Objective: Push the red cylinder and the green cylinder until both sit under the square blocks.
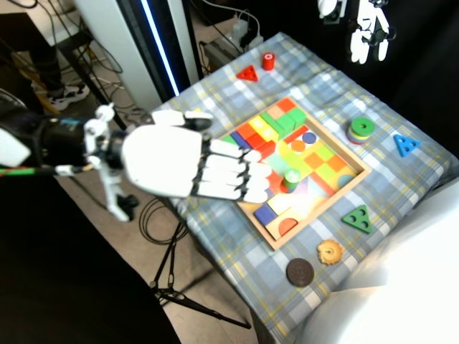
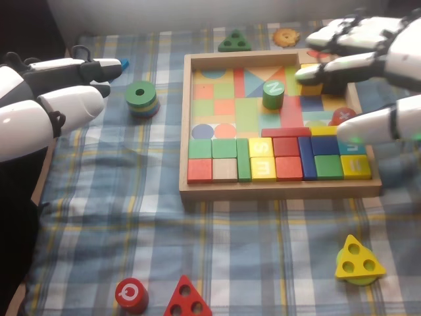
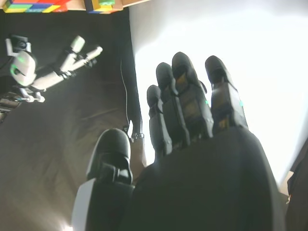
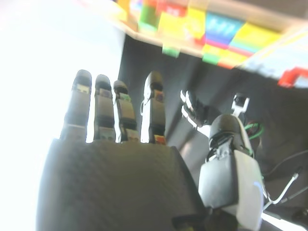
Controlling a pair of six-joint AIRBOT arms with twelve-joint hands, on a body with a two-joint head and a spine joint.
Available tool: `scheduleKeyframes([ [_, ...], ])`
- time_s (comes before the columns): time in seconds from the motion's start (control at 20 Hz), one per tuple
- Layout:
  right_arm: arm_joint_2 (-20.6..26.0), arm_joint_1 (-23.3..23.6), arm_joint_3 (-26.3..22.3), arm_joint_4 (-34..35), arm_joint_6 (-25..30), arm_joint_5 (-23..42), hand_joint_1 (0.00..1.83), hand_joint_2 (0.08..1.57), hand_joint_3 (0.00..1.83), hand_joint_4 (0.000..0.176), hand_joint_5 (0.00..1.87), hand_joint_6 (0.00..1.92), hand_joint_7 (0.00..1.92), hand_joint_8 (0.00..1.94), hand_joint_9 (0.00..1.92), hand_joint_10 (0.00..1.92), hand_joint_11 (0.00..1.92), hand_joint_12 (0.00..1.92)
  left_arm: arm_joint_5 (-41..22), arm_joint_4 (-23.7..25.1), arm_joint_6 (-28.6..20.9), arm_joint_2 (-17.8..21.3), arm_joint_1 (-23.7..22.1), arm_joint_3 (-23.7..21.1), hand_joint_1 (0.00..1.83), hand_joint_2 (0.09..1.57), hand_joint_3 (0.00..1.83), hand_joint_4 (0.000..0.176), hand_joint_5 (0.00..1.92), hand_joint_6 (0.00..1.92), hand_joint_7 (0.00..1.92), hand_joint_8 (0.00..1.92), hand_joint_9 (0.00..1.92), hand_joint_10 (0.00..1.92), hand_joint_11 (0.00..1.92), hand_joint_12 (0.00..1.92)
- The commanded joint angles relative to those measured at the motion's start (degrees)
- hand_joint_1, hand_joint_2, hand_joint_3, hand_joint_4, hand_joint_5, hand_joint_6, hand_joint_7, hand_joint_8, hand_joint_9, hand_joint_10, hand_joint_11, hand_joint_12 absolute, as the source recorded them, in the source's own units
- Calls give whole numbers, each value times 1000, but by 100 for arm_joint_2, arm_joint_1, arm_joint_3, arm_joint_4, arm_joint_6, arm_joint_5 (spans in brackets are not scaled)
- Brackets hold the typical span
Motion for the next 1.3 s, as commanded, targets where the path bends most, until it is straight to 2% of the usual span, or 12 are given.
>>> scheduleKeyframes([
  [0.0,-100,188,132,302,3,426,0,1080,0,167,313,13,0,0,0,0,0,0,-675,36,-56,5,-57,25,0,1417,0,107,427,0,533,3,479,4,0,353],
  [0.1,-287,314,287,289,4,316,0,1094,5,176,311,9,0,0,0,0,0,0,-675,36,-57,3,-58,28,0,1423,0,105,418,1,542,1,495,3,0,413],
  [0.15,-378,408,358,214,7,206,0,1098,6,176,299,3,0,0,0,0,0,0,-675,39,-57,3,-61,28,0,1424,1,103,421,3,548,3,504,7,0,415],
  [0.25,-528,580,477,24,8,-41,0,1098,5,176,313,7,0,0,0,0,0,0,-677,42,-57,5,-62,29,0,1425,1,111,424,3,553,5,503,5,0,410],
  [0.5,-702,761,643,-377,191,-332,0,1104,5,176,325,8,0,0,0,0,0,0,-666,44,-58,-1,-65,36,0,1416,0,104,444,3,555,2,511,3,0,424],
  [0.65,-767,780,702,-466,208,-444,0,1098,1,176,324,5,0,0,0,0,0,0,-654,46,-64,-1,-65,39,18,1437,5,102,436,1,547,0,502,1,0,436],
  [0.75,-819,780,752,-480,225,-501,0,1084,0,176,325,4,0,0,0,0,0,0,-642,46,-75,-1,-65,42,95,1437,0,104,431,0,551,2,509,3,0,453],
  [0.85,-862,780,789,-560,274,-572,0,1082,0,176,317,0,0,0,0,0,0,0,-641,46,-81,1,-65,41,125,1432,0,113,414,1,552,1,512,1,0,473],
  [0.95,-899,779,808,-766,397,-668,0,1088,0,176,296,0,0,0,0,0,0,0,-643,46,-83,1,-66,45,122,1430,0,106,419,2,558,1,519,2,0,515],
  [1.1,-912,777,808,-975,529,-752,0,1090,0,176,300,4,0,0,0,0,0,0,-635,46,-94,0,-66,47,152,1432,0,123,399,1,540,1,504,1,0,451],
  [1.25,-910,747,789,-1080,542,-838,0,1091,0,176,307,5,0,0,0,0,0,0,-636,46,-104,1,-65,46,161,1432,0,116,406,1,542,1,504,1,0,460],
])
